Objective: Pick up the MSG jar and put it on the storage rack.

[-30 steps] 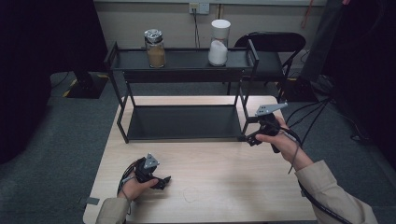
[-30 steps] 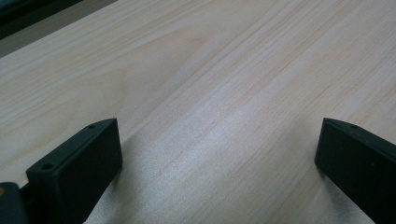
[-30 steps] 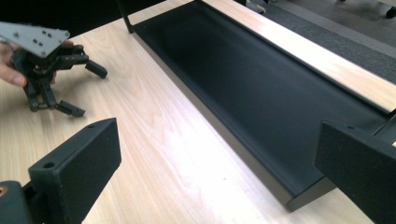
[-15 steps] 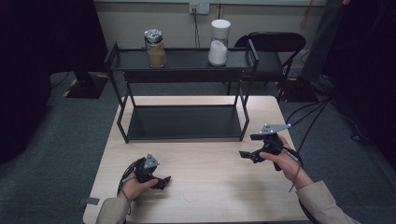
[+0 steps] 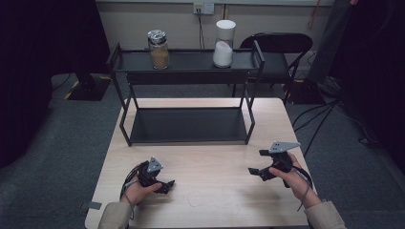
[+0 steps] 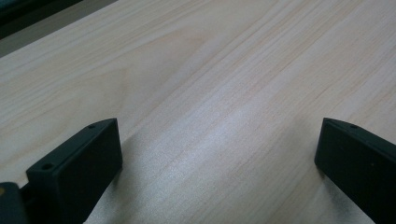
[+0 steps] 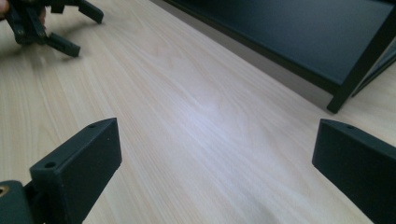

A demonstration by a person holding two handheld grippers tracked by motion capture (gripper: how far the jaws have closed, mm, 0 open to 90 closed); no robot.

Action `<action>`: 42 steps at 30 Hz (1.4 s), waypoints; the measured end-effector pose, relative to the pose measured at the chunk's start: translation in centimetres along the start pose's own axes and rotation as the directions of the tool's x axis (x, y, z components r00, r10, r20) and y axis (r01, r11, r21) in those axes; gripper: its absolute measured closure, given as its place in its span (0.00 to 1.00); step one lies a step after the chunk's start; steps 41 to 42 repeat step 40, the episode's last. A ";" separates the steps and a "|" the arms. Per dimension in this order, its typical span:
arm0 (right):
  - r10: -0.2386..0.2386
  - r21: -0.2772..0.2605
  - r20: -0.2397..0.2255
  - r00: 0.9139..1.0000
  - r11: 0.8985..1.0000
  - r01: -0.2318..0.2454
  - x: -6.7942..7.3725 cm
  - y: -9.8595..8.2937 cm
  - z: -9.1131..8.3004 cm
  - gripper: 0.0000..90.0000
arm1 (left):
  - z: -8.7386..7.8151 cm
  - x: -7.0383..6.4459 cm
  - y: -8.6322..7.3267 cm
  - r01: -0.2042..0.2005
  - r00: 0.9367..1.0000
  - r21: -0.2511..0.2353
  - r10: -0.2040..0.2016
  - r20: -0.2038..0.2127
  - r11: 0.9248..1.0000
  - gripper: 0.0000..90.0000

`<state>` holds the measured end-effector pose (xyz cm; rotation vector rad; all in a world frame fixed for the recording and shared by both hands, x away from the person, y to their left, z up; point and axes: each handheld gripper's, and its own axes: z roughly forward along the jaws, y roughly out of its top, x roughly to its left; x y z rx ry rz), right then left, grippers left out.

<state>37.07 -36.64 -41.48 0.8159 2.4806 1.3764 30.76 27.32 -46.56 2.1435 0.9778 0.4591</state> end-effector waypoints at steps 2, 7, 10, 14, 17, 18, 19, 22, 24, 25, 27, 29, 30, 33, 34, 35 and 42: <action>0.011 0.006 0.003 1.000 1.000 -0.011 0.1 -0.7 0.1 0.00 | 0.0 0.0 0.0 0.001 1.000 -0.001 -0.001 0.000 1.000 0.00; 0.016 0.029 0.017 1.000 0.999 -0.016 0.3 -1.8 0.4 0.00 | 0.0 0.0 -0.1 0.006 1.000 -0.004 -0.006 0.001 1.000 0.00; 0.005 0.052 0.028 1.000 0.999 -0.006 0.6 -2.6 0.9 0.00 | 0.0 0.0 -0.1 0.005 1.000 -0.004 -0.005 0.000 1.000 0.00; -0.009 0.080 0.036 0.999 0.997 0.006 0.8 -2.7 1.2 0.01 | 0.0 0.0 -0.1 0.004 1.000 -0.003 -0.004 0.000 1.000 0.00; -0.008 0.090 0.040 0.999 0.996 0.005 0.8 -3.0 1.5 0.01 | 0.0 0.0 -0.1 0.006 1.000 -0.005 -0.006 0.000 1.000 0.00; -0.011 0.098 0.043 0.999 0.995 0.007 0.9 -3.0 1.6 0.01 | 0.0 0.0 -0.1 0.004 1.000 -0.003 -0.004 0.000 1.000 0.00; -0.011 0.098 0.043 0.999 0.995 0.007 0.9 -3.0 1.6 0.01 | 0.0 0.0 0.0 0.001 1.000 -0.001 -0.001 0.000 1.000 0.00; -0.028 0.121 0.049 0.998 0.992 0.022 1.0 -3.0 1.9 0.01 | 0.0 0.0 0.0 -0.001 1.000 0.001 0.001 0.000 1.000 0.00; -0.038 0.124 0.057 0.998 0.992 0.031 1.2 -3.1 2.0 0.02 | 0.0 0.0 -0.1 0.006 1.000 -0.004 -0.006 0.000 1.000 0.00; -0.044 0.128 0.064 0.997 0.991 0.036 1.4 -3.1 2.0 0.02 | 0.0 0.0 0.0 0.002 1.000 -0.001 -0.002 0.000 1.000 0.00; -0.062 0.143 0.072 0.996 0.988 0.051 1.6 -3.0 2.1 0.02 | 0.0 -0.1 -0.1 0.008 1.000 -0.005 -0.008 0.000 1.000 0.00; -0.069 0.158 0.075 0.995 0.986 0.057 1.8 -2.9 2.3 0.02 | 0.0 0.0 0.0 -0.001 1.000 0.001 0.001 0.000 1.000 0.00; -0.073 0.164 0.077 0.994 0.985 0.060 1.8 -3.0 2.4 0.02 | 0.0 0.0 -0.1 0.005 1.000 -0.004 -0.005 0.000 1.000 0.00; -0.076 0.169 0.076 0.994 0.984 0.062 1.8 -3.1 2.6 0.02 | 0.0 0.0 0.0 0.003 1.000 -0.001 -0.003 0.000 1.000 0.00; -0.069 0.167 0.073 0.995 0.984 0.056 1.8 -3.2 2.6 0.02 | 0.0 0.0 0.0 0.001 1.000 0.000 -0.001 0.000 1.000 0.00; -0.070 0.166 0.075 0.995 0.985 0.057 1.8 -3.2 2.6 0.02 | 0.0 0.0 -0.1 0.006 1.000 -0.005 -0.006 0.000 1.000 0.00; -0.076 0.168 0.082 0.994 0.984 0.061 2.0 -3.5 2.8 0.02 | 0.0 0.0 0.0 0.002 1.000 -0.001 -0.002 0.000 1.000 0.00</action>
